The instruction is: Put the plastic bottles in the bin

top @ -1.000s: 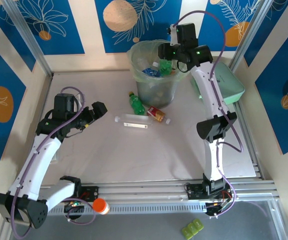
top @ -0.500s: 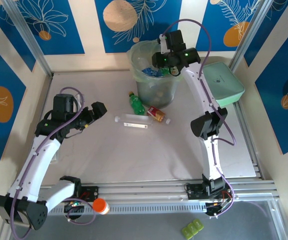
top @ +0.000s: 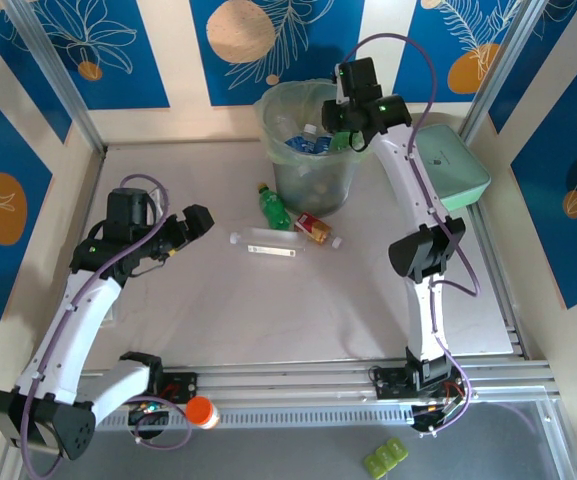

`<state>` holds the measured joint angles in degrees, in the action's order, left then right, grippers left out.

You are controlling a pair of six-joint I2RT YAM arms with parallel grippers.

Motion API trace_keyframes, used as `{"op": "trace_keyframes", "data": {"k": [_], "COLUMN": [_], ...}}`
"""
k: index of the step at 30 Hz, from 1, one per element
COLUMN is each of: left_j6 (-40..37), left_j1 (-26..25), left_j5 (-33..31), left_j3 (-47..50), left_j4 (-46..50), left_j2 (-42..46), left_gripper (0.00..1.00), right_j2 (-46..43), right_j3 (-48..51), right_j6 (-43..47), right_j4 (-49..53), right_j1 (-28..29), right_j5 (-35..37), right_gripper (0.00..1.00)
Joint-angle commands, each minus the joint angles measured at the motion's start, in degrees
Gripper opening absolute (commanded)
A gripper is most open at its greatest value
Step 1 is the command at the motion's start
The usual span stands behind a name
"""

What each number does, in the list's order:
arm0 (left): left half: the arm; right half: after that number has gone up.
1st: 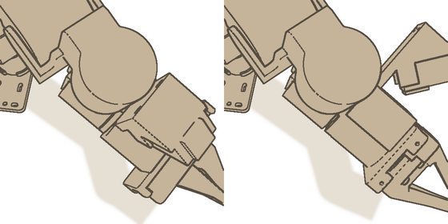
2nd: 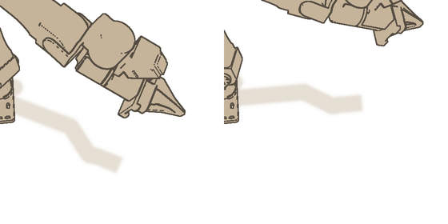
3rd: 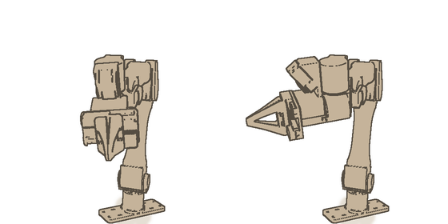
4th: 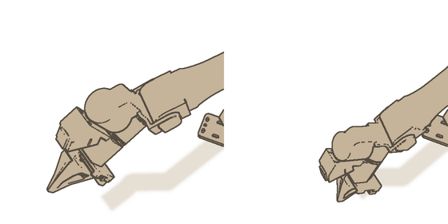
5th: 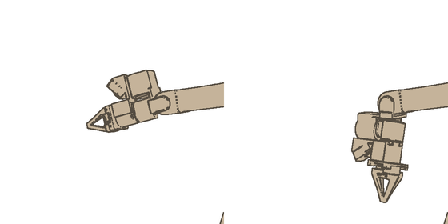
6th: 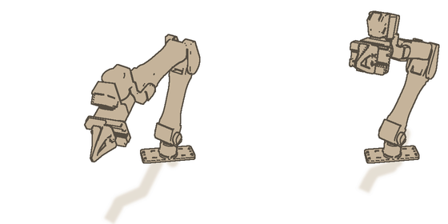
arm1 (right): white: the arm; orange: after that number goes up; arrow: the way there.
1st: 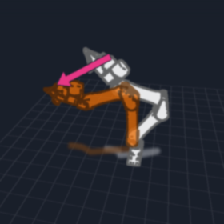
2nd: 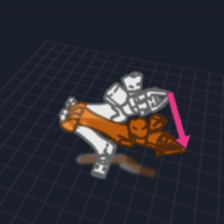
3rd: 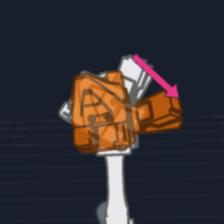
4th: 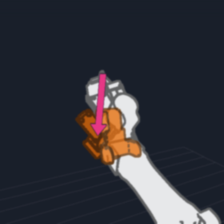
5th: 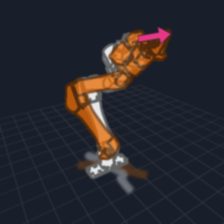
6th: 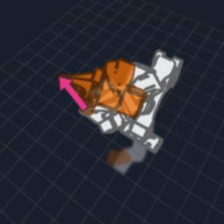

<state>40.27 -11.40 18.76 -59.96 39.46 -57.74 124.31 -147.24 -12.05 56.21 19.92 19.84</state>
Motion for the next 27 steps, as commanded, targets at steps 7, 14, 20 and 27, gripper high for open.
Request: {"op": "trace_keyframes", "data": {"k": [7,14,20,27], "left_j6": [-1.2,-2.5,-2.9,0.2], "left_j1": [-0.6,-0.8,-0.9,-1.0], "left_j5": [0.9,-0.3,-1.1,-2.5], "left_j3": [-0.9,-0.7,-1.0,-0.9], "left_j4": [0.8,1.2,1.9,1.6], "left_j2": [0.4,1.1,0.3,-0.4], "left_gripper": [0.99,0.99,0.99,0.99], "right_j2": [6.5,7.0,3.3,-5.2], "right_j3": [-7.6,-1.7,-0.8,-2.1], "right_j6": [-2.9,-2.8,-1.3,-0.3], "right_j4": [2.1,1.8,1.1,0.7], "right_j1": [-2.8,-2.6,-1.3,-0.8], "right_j5": [-1.2,-2.1,-0.8,0.3], "right_gripper": [0.31,0.23,0.23,0.34]}}
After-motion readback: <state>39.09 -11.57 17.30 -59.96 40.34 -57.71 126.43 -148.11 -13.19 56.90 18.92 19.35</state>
